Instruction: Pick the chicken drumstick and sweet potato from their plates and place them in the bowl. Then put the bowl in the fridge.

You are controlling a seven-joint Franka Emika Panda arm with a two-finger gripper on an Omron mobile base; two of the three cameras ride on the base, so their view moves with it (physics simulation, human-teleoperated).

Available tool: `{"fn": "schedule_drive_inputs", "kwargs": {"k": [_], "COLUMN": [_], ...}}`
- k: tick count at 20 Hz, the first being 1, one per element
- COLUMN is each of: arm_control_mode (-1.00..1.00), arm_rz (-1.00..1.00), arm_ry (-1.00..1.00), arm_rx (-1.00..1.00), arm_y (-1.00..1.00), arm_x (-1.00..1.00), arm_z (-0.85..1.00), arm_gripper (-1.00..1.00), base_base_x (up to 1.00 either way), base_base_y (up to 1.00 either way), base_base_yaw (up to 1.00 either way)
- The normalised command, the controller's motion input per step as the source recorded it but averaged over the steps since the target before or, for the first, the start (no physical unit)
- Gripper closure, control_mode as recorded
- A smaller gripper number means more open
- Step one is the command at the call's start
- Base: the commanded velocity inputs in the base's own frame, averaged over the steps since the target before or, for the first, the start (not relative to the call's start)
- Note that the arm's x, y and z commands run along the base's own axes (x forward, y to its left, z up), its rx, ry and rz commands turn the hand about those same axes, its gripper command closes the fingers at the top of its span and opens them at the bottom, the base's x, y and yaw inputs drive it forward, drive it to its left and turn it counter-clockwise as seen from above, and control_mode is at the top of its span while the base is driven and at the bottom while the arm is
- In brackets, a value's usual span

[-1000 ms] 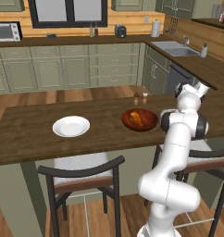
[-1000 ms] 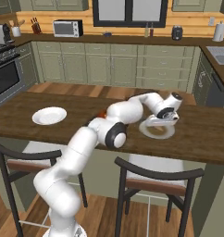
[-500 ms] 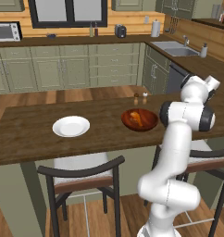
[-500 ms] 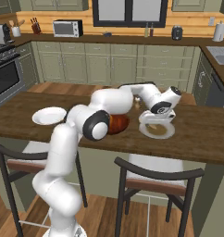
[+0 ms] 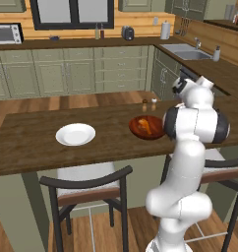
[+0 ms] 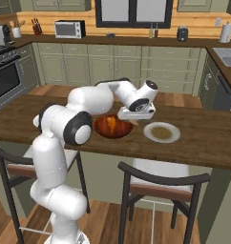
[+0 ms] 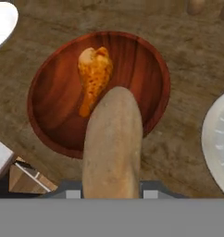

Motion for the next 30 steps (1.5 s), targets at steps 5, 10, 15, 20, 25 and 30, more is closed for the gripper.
{"fn": "schedule_drive_inputs", "kwargs": {"k": [5,10,15,20,25,30], "arm_control_mode": [-1.00,-1.00,-1.00,-1.00,-1.00,-1.00], "arm_rz": [-0.04,-0.07,-0.07,-0.06,-0.07,-0.05], "arm_ry": [0.00,0.00,0.00,0.00,0.00,0.00], "arm_rx": [0.00,0.00,-0.03,-0.01,0.00,0.00], "arm_y": [0.81,0.30,-0.01,0.00,0.06,-0.12], "arm_x": [0.55,0.33,0.51,0.39,0.01,0.00], "arm_z": [-0.23,-0.48,-0.31,-0.12,-0.08,-0.22], "arm_gripper": [1.00,1.00,1.00,1.00,-1.00,-1.00], "base_base_x": [0.00,0.00,0.00,0.00,0.00,0.00], "base_base_y": [0.00,0.00,0.00,0.00,0.00,0.00], "base_base_yaw": [0.00,0.00,0.00,0.00,0.00,0.00]}}
